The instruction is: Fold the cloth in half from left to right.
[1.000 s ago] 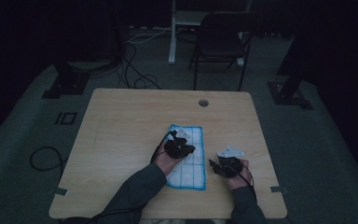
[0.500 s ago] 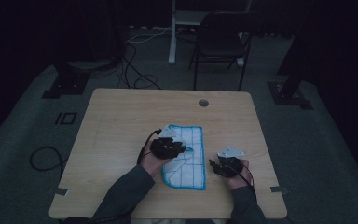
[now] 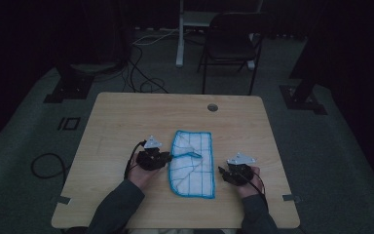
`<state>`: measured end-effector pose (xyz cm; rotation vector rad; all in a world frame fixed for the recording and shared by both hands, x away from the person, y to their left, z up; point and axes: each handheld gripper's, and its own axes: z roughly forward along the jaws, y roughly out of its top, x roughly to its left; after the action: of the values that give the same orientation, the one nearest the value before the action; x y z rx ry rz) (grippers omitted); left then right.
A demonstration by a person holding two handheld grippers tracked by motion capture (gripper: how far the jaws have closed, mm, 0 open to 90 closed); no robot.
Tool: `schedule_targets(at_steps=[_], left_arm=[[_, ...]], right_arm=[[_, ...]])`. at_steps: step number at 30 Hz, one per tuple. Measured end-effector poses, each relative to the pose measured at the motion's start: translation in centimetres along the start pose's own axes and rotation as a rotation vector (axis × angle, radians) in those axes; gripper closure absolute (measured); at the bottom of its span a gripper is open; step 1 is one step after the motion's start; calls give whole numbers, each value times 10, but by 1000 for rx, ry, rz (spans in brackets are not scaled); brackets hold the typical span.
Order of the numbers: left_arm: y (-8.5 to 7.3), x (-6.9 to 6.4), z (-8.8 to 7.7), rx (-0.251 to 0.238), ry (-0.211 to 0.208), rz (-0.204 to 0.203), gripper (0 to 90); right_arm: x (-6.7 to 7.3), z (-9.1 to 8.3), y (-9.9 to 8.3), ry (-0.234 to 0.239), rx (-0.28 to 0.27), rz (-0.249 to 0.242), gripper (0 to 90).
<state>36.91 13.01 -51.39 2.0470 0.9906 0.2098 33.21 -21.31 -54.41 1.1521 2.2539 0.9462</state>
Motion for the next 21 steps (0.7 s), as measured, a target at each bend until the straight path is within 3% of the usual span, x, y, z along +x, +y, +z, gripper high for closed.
schedule_targets(at_steps=[4,10,18,21], left_arm=[[-3,4,5,8,-7,-27,615],[-2,6,17,35,-27,-41,554],[-2,3,28,59,-48,-44,553],[-4,3,27,70,-59,-44,625]], right_arm=[[0,0,0,-1,0,0,537],[0,0,0,-1,1,0,536],[0,0,0,1,1,1,532],[-1,0,0,1,1,1,531]])
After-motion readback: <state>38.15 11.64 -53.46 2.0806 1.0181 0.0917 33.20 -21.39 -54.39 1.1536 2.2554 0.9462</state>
